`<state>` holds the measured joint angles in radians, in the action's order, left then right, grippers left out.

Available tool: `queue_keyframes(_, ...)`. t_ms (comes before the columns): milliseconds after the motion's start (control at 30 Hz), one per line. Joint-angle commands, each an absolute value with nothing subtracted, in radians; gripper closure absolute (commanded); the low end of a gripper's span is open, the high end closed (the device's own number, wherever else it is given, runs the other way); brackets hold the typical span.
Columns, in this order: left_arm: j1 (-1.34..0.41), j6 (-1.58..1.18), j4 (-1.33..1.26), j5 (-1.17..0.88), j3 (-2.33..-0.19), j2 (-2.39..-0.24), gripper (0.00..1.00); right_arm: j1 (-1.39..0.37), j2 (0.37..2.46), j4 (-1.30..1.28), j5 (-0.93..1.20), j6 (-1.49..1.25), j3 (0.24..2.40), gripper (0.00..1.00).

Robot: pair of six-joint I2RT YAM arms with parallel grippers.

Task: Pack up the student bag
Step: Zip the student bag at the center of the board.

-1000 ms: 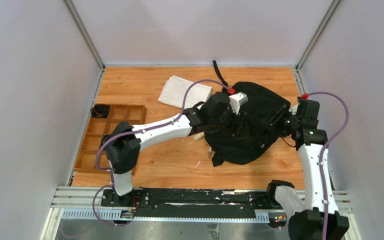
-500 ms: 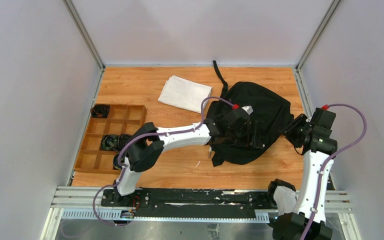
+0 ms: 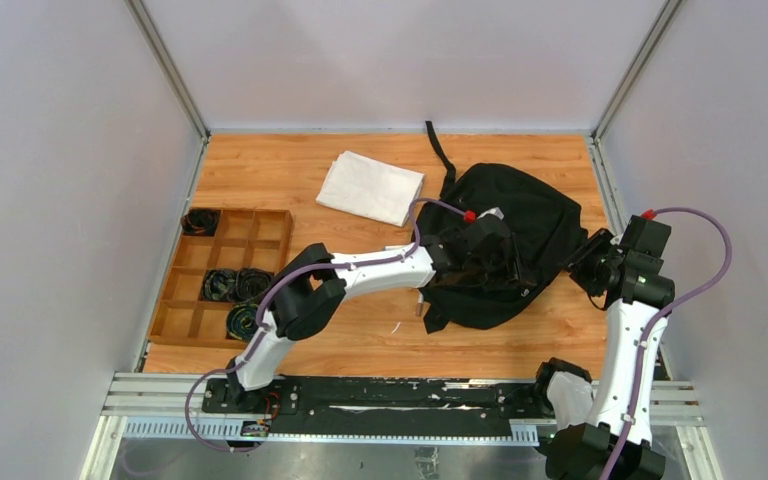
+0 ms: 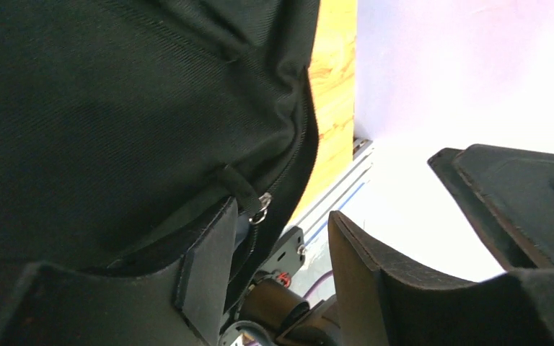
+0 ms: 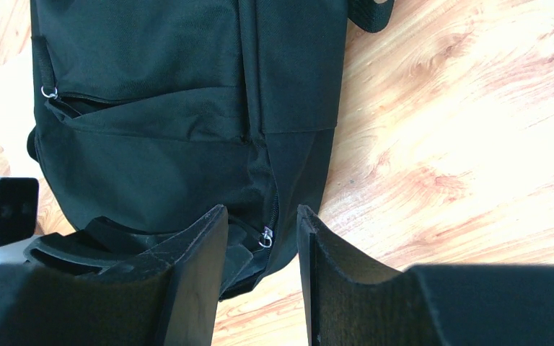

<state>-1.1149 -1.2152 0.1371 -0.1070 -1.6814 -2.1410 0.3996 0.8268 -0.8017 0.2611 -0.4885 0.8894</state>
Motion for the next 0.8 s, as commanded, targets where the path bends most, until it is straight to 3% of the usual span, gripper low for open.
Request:
queue_keyframes(0, -1.114, -1.253, 0.118, -0.082, -1.727, -2.183, 0.47, 0.416, 0.812, -0.821, 0.278, -0.474, 0.915, 0.55)
queue_keyframes(400, -1.104, -1.222, 0.182, -0.044, -1.747, -2.186, 0.40, 0.416, 0.817, -0.816, 0.310, -0.484, 0.912, 0.56)
queue_keyframes(600, -1.097, -1.219, 0.189, -0.044, -1.773, -2.205, 0.56, 0.416, 0.813, -0.816, 0.318, -0.486, 0.911, 0.56)
queue_keyframes(767, -1.094, -1.216, 0.174, -0.050, -1.754, -2.199, 0.83, 0.416, 0.816, -0.806, 0.312, -0.475, 0.892, 0.56)
